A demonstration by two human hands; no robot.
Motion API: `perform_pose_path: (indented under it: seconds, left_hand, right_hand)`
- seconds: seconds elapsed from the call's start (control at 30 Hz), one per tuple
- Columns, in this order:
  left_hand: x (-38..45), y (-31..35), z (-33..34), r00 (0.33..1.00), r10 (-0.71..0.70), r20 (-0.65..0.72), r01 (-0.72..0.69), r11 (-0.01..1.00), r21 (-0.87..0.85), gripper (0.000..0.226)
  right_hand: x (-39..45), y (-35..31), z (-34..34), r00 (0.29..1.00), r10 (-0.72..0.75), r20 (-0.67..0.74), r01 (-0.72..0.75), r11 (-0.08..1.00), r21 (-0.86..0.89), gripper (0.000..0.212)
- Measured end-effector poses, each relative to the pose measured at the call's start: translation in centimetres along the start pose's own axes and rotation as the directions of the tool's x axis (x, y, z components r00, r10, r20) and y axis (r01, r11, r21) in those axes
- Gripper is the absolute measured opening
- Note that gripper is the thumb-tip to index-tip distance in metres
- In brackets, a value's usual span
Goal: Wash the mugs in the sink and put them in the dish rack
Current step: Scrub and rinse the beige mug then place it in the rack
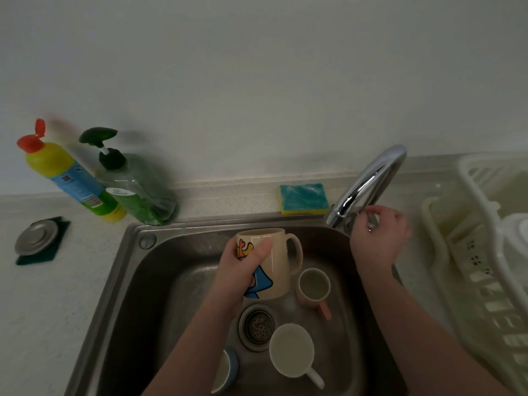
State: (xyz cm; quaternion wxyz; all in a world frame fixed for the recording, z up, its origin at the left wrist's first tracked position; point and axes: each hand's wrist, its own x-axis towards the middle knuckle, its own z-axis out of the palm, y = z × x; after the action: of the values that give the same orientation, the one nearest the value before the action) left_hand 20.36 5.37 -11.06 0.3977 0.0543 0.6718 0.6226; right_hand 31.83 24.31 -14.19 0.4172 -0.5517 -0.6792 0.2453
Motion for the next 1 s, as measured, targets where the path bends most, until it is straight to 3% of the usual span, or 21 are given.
perform_pose_path:
  seconds: [0.07,0.13,0.2,0.43,0.57,0.8,0.87,0.9,0.97,1.0]
  left_hand:
    - [-0.3,0.1,0.7,1.0,-0.003,0.014,0.003,1.0,0.003,0.071]
    - [-0.7,0.4,1.4,1.0,0.0,0.029,0.0,1.0,0.015,0.07]
    - [-1.1,0.7,2.0,0.999,0.005,0.04,-0.006,1.0,0.015,0.069]
    - [-2.0,1.5,3.0,0.998,0.03,0.055,-0.031,0.999,0.018,0.073]
    - [-2.3,1.5,3.1,0.997,0.041,0.063,-0.043,0.999,0.021,0.077]
    - [-2.8,1.2,3.2,0.993,0.063,0.102,-0.065,0.998,0.012,0.067]
    - [-3.0,1.1,3.2,0.99,0.065,0.124,-0.067,0.998,0.011,0.066]
    - [-3.0,0.9,3.1,0.989,0.065,0.132,-0.068,0.998,0.013,0.065]
    - [-3.1,0.7,3.0,0.988,0.066,0.141,-0.068,0.998,0.01,0.063]
    - [-3.2,0.6,3.0,0.988,0.064,0.143,-0.064,0.998,-0.003,0.062]
  right_hand:
    - [0.8,0.7,-0.7,0.999,-0.029,0.037,0.033,0.994,-0.108,0.042]
    - [1.5,0.8,-1.1,0.979,0.073,0.192,-0.044,0.988,-0.149,0.045]
    - [2.0,1.0,-1.3,0.959,0.115,0.259,-0.075,0.984,-0.16,0.043]
    - [1.9,1.3,-2.3,0.951,0.015,0.31,0.044,0.982,-0.183,0.023]
    - [0.1,1.6,-2.9,0.936,-0.108,0.336,0.179,0.966,-0.187,0.025]
    - [-1.1,0.5,-3.5,0.901,-0.043,0.431,0.17,0.95,-0.261,0.023]
    - [-2.0,-0.7,-4.0,0.913,-0.026,0.408,0.092,0.985,-0.145,0.021]
    - [-2.6,-1.7,-4.4,0.897,0.033,0.44,-0.018,0.999,-0.037,0.019]
    - [-4.3,-4.2,-5.1,0.759,0.161,0.631,-0.338,0.926,0.17,0.021]
    - [-5.1,-4.9,-5.0,0.701,0.168,0.693,-0.419,0.884,0.209,0.024]
